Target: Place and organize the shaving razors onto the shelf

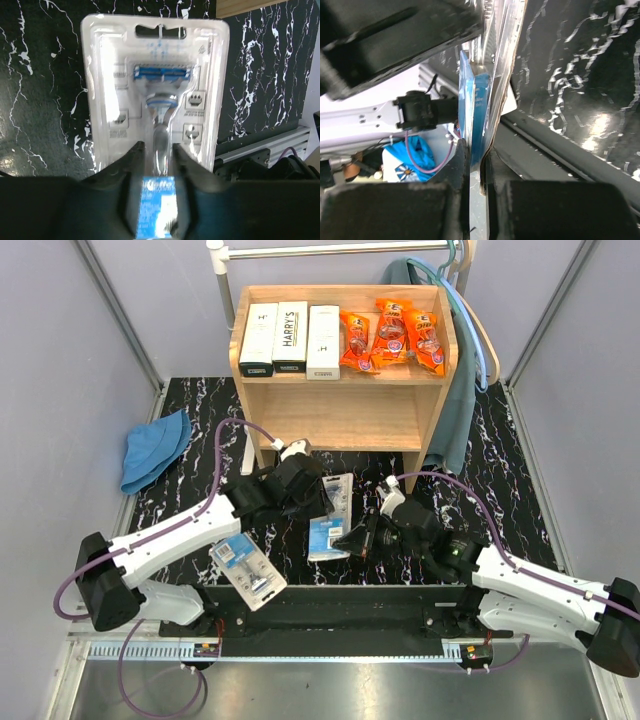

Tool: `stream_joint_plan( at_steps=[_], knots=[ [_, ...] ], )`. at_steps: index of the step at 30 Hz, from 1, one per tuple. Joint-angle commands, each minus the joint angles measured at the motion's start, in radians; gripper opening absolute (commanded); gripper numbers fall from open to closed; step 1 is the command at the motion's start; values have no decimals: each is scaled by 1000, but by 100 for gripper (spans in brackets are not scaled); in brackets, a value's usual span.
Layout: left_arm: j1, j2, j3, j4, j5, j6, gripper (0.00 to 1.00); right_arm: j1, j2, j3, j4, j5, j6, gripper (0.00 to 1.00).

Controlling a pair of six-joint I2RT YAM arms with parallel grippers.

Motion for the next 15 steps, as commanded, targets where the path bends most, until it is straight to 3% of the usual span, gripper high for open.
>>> stream_joint_plan(
  at_steps=[1,5,7,8,15],
  knots=[
    [4,-44,-8,9,-15,25,39,-2,-2,16,15,56,-6,0],
    [7,-56,-18,9,-19,36,65,-2,-14,13,9,61,-7,0],
    [9,-67,-23,6,-24,48,70,-2,-18,10,9,59,-7,0],
    [9,-70,-24,2,-30,49,78,-1,-21,10,9,58,-7,0],
    [18,-105,-9,-93,-87,78,90,-1,-18,16,1,53,-10,0]
  ],
)
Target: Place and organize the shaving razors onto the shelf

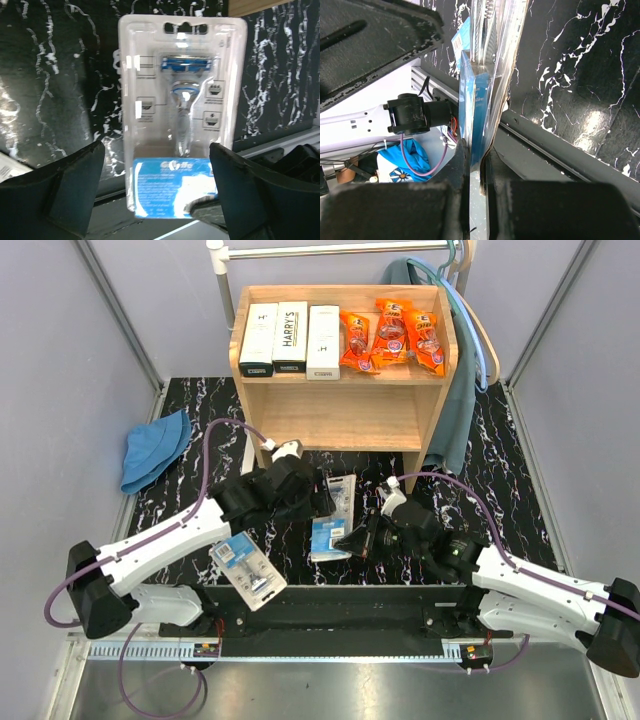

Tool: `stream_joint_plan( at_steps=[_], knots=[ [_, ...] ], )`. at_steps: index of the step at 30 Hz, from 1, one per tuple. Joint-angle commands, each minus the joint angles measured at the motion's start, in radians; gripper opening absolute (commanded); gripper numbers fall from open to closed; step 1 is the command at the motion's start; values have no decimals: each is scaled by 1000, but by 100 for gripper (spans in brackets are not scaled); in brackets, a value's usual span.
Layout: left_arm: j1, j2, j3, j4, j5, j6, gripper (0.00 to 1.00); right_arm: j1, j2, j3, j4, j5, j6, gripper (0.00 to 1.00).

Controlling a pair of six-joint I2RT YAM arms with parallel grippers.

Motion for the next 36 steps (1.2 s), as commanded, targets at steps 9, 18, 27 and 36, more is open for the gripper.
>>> stream_joint_plan(
  at_steps=[9,18,27,36],
  knots=[
    [79,-159,-14,-171,-96,65,99,0,22,55,36,10,-38,0],
    [368,-340,-112,-259,8,217,99,-1,138,173,62,-25,-89,0],
    [748,-392,-198,-323,170,419,99,0,292,358,73,-99,-167,0],
    [865,-377,-227,-308,249,514,99,-1,316,417,107,-68,-202,0]
  ],
)
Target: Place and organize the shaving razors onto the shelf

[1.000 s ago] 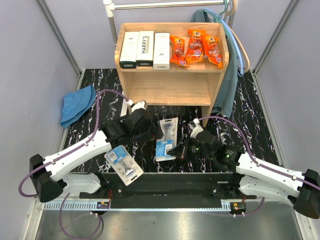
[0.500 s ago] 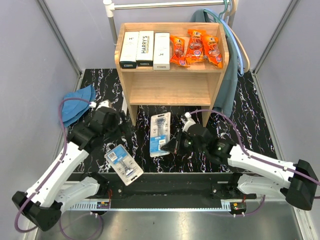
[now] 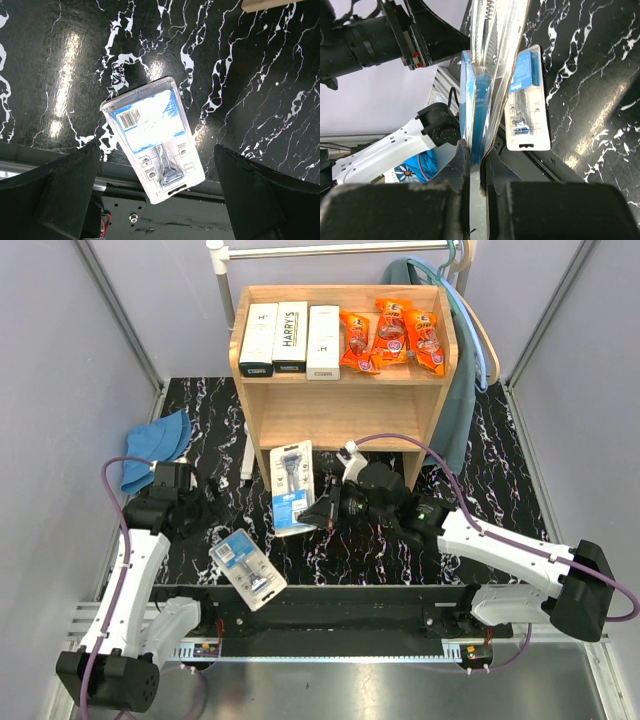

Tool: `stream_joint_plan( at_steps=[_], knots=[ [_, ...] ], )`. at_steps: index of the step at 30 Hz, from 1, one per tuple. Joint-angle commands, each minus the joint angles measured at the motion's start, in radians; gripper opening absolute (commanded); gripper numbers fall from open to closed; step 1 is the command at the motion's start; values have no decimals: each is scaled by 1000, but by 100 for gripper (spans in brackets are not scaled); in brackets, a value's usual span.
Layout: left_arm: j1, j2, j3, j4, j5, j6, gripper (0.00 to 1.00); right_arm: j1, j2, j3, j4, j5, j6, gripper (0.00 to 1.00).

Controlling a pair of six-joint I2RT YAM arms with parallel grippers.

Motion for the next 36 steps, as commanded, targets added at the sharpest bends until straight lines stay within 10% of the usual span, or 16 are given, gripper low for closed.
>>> stream_joint_plan(
  at_steps=[1,11,36],
  knots=[
    [16,-1,8,32,70,73,99,-1,-15,44,88,37,-37,0],
    [19,-4,5,38,70,80,99,-29,55,116,151,127,-74,0],
    [18,-4,-1,44,82,86,99,-288,339,271,372,-193,2,2]
  ],
)
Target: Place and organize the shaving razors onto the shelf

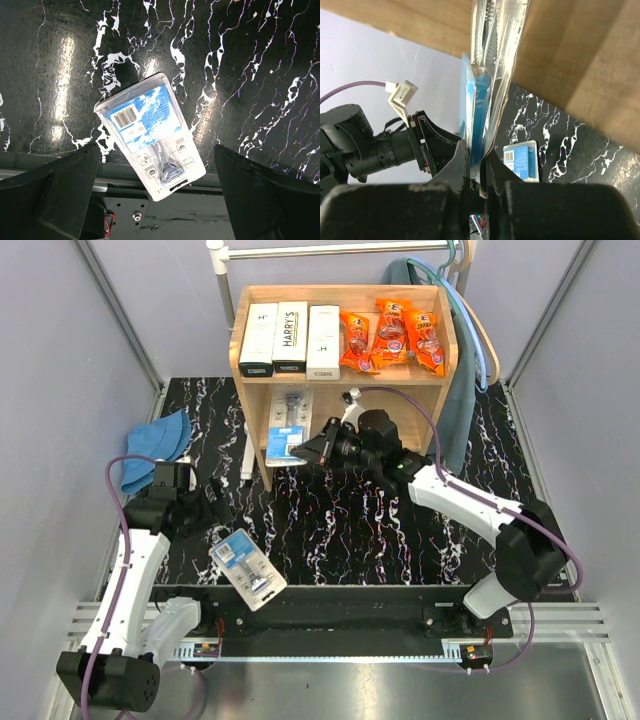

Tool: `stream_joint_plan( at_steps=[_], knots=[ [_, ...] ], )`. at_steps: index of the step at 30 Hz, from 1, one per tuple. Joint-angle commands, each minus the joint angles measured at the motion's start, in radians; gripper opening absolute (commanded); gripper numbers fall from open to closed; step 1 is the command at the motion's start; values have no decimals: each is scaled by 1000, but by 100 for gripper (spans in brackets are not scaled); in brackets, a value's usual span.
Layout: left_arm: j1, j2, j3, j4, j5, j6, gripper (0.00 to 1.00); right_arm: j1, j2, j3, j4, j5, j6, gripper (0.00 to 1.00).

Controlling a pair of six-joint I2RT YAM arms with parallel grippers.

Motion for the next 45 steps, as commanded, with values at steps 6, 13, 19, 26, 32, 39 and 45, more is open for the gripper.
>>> stream_joint_plan(
  at_steps=[6,13,19,26,32,39,45],
  knots=[
    [4,-1,-1,35,23,21,99,-65,118,146,71,-97,20,3],
    [4,-2,-6,37,35,24,99,-96,198,238,63,-134,36,6],
    [4,1,-6,37,38,25,99,-101,241,287,38,-164,42,10],
    [4,-2,-7,35,40,25,99,-101,279,322,-15,-186,71,18],
    [4,-9,-6,35,43,27,99,-102,258,295,-46,-155,74,36],
    [4,-13,-13,41,56,21,99,-102,198,265,-98,-92,31,64],
    [4,-32,-1,60,70,31,99,-101,192,258,-110,-99,50,71]
  ],
)
